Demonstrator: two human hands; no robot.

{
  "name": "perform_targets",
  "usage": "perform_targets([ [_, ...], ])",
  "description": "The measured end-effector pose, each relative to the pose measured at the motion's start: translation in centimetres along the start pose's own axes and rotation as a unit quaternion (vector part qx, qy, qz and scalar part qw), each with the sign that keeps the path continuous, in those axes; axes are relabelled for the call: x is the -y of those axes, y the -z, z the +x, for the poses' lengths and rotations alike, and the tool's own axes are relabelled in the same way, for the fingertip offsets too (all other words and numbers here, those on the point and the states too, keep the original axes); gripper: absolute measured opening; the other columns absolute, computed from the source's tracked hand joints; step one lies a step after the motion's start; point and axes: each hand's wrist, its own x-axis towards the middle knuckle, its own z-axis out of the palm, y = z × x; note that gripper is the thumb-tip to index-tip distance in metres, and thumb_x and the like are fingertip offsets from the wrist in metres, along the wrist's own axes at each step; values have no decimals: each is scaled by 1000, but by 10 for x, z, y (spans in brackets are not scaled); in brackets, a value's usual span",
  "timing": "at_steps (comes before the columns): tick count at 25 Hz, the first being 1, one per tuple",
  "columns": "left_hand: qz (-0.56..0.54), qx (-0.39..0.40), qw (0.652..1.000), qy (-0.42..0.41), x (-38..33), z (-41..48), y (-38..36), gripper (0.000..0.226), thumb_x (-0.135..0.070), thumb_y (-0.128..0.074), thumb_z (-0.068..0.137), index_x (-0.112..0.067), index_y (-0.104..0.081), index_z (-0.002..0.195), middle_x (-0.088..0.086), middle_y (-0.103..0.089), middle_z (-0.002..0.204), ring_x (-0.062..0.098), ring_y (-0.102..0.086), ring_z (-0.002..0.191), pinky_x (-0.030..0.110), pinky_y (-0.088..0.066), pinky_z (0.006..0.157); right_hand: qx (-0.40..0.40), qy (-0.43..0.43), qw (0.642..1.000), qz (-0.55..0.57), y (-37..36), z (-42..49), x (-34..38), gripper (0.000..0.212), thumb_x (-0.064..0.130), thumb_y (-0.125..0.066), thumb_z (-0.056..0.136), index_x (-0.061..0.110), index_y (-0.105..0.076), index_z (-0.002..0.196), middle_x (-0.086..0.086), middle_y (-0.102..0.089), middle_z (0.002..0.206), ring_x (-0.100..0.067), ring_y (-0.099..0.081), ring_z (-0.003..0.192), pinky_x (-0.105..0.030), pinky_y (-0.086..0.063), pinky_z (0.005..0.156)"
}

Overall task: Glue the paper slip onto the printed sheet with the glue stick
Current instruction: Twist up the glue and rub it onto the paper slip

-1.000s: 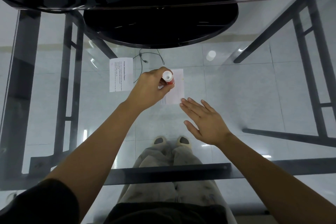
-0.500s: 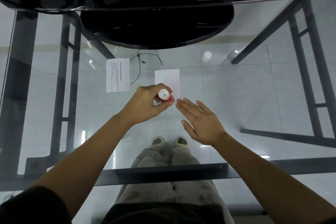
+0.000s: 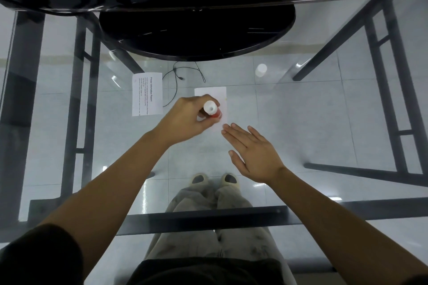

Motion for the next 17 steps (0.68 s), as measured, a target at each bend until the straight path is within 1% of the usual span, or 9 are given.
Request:
perform_targets([
  [3, 2, -68, 997, 22, 5, 12, 8, 22, -18, -73, 78, -9, -62, 95, 2, -69, 84, 9, -59, 66, 0, -40, 65, 5, -3, 1000, -1, -1, -1, -1, 50, 36, -35, 95, 16, -35, 141, -3, -37, 147, -12, -17, 136, -39, -10, 113],
  [4, -3, -62, 998, 22, 4, 14, 8, 22, -19, -73, 78, -9, -63, 95, 2, -69, 85, 9, -60, 67, 2, -42, 65, 5, -3, 1000, -1, -2, -1, -2, 50, 36, -35, 95, 16, -35, 141, -3, -37, 147, -12, -18, 137, -39, -11, 113],
  [7, 1, 22, 1000, -14, -4, 11, -1, 19, -21, -72, 79, -12, -64, 94, -1, -70, 88, 9, -61, 72, 12, -46, 70, 3, 0, 1000, 2, -1, -1, -1, 50, 35, -37, 94, 15, -36, 140, -4, -39, 146, -16, -25, 137, -40, -13, 112],
  [8, 4, 31, 999, -17, -4, 12, -2, 19, -21, -72, 79, -12, -64, 94, -1, -70, 88, 10, -61, 72, 14, -46, 70, 3, 0, 1000, 1, -1, -1, -1, 50, 34, -37, 94, 15, -36, 140, -4, -39, 146, -17, -27, 137, -40, -13, 112],
  [9, 6, 23, 1000, -11, -3, 16, 0, 19, -21, -72, 79, -12, -64, 94, 1, -71, 88, 11, -62, 72, 14, -46, 70, 3, 0, 1000, -1, -1, -1, -1, 50, 34, -37, 95, 15, -35, 140, -4, -39, 146, -16, -26, 137, -40, -14, 113],
  [11, 10, -24, 1000, 9, 1, 26, 6, 21, -20, -71, 80, -10, -63, 96, 4, -70, 86, 13, -62, 70, 8, -44, 67, 3, -1, 1000, 0, 0, -1, 0, 50, 34, -35, 95, 15, -35, 141, -4, -37, 147, -15, -23, 137, -39, -13, 113],
  [13, 15, -48, 999, 12, 3, 31, 8, 22, -20, -71, 80, -9, -63, 97, 5, -70, 85, 15, -63, 70, 10, -44, 66, 7, -2, 1000, 2, 1, -1, 0, 50, 35, -33, 95, 15, -34, 141, -4, -37, 147, -14, -21, 137, -39, -11, 113],
  [15, 19, -18, 1000, -12, 0, 29, 5, 22, -20, -72, 78, -10, -64, 95, 4, -71, 84, 14, -63, 70, 11, -45, 67, 14, -4, 1000, 5, 2, -1, 1, 51, 37, -31, 95, 15, -34, 141, -4, -37, 147, -17, -25, 138, -39, -11, 113],
  [17, 26, 15, 999, -30, -2, 25, 1, 22, -21, -73, 77, -11, -64, 94, 4, -71, 83, 12, -62, 70, 4, -40, 66, 16, -5, 1000, 7, 3, 0, 1, 51, 37, -32, 95, 15, -34, 141, -4, -36, 147, -19, -28, 138, -40, -11, 113],
])
